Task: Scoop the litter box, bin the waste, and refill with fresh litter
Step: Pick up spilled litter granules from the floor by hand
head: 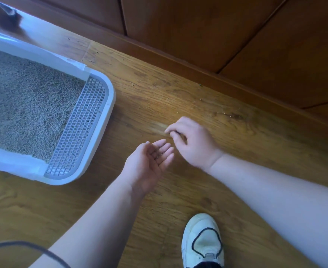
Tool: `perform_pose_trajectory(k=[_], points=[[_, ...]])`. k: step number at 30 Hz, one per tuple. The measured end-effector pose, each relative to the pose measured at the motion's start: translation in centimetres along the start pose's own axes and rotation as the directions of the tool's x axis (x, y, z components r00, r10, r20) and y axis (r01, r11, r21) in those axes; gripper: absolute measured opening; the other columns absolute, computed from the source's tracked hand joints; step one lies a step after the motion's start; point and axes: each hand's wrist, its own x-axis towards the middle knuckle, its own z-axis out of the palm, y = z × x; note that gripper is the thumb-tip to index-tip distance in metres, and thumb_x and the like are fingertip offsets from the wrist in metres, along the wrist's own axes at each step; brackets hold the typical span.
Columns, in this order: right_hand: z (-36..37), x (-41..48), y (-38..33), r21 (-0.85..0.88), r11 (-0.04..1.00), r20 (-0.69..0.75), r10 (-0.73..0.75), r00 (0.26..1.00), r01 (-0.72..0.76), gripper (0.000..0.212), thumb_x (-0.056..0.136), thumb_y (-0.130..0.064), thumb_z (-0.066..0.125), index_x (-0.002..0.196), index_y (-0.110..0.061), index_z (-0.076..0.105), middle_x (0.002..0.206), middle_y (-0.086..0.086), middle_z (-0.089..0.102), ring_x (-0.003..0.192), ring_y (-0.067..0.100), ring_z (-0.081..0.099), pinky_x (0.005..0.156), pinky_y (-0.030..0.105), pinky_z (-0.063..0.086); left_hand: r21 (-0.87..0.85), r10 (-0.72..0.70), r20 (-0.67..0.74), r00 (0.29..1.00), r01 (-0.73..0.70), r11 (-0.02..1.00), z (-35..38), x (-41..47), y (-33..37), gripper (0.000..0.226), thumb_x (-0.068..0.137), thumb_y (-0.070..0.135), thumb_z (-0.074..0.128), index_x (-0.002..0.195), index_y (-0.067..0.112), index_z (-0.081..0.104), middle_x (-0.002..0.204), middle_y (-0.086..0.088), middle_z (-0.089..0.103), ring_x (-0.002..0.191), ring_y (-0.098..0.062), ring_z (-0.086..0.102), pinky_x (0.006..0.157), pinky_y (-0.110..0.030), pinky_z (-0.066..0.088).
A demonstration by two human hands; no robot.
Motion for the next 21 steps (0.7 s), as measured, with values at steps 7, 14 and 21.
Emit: perform_pose_trajectory(k=[7, 14, 21], points=[[-3.2, 4.2, 8.1, -0.015, 0.792, -0.296, 0.579, 0.76, -0.61, 0.014, 0.094, -0.014, 0.054, 0.095, -0.026, 0.062, 0.098, -0.008, 0.054, 0.085, 0.015, 0.056, 0.077, 0.031, 0.05, 0.004, 0.022, -0.013, 1.0, -0.022, 1.0, 1.6, 0.7, 0.2, 0.042, 0.104, 0.024, 0.034, 0.113, -0.004, 0.064, 0.109, -0.021, 0.071, 0.091, -0.028, 0.074, 0.074, -0.037, 0.059], [-2.4, 6.1, 8.3, -0.049, 0.776, -0.268, 0.596, 0.757, -0.629, 0.005, 0.097, -0.021, 0.057, 0.097, -0.024, 0.062, 0.095, -0.008, 0.054, 0.088, 0.019, 0.059, 0.075, 0.029, 0.049, 0.041, 0.064, 0.002, 0.998, -0.064, 0.997, 5.7, 1.9, 2.9, 0.043, 0.104, 0.023, 0.031, 0.114, -0.005, 0.063, 0.111, -0.021, 0.069, 0.094, -0.029, 0.071, 0.074, -0.038, 0.059], [-2.0, 6.8, 8.6, -0.113, 0.763, -0.312, 0.581, 0.752, -0.636, 0.015, 0.1, -0.02, 0.053, 0.087, -0.023, 0.061, 0.086, -0.004, 0.06, 0.079, 0.019, 0.062, 0.063, 0.026, 0.048, 0.058, 0.068, 0.03, 0.997, -0.07, 0.996, 5.5, 1.2, 3.2, 0.042, 0.103, 0.022, 0.033, 0.114, -0.005, 0.063, 0.112, -0.022, 0.07, 0.092, -0.029, 0.073, 0.078, -0.038, 0.06]])
